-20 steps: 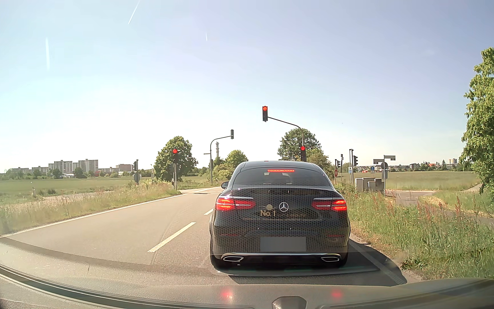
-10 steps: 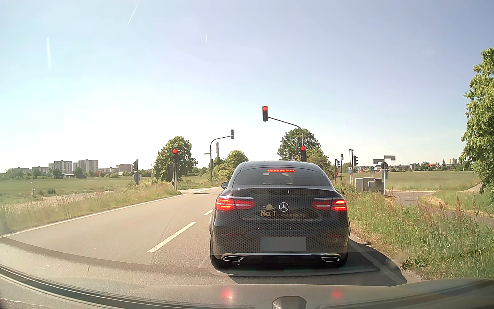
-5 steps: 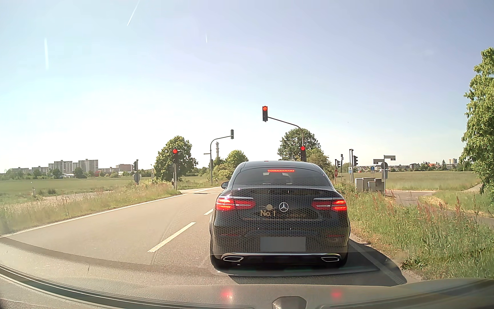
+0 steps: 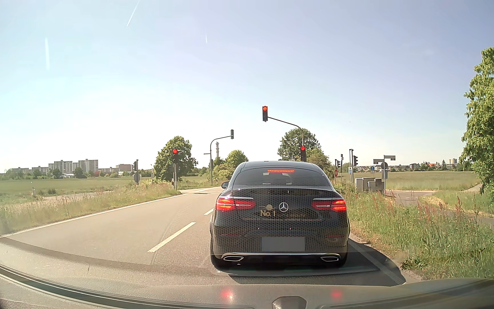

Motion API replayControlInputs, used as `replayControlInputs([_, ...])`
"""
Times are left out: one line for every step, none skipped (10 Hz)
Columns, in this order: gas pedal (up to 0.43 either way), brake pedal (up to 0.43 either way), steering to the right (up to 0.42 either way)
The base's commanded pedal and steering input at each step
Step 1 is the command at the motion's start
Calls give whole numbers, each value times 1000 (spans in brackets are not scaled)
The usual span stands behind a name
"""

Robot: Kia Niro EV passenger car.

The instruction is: Follow the waypoints while adhering to traffic rules and regulations

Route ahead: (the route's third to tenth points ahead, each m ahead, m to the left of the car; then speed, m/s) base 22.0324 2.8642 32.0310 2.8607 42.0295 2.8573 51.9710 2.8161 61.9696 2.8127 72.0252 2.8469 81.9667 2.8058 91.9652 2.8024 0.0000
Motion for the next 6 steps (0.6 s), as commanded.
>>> replayControlInputs([0,311,10])
replayControlInputs([0,311,9])
replayControlInputs([0,311,10])
replayControlInputs([0,311,10])
replayControlInputs([0,311,10])
replayControlInputs([0,317,10])
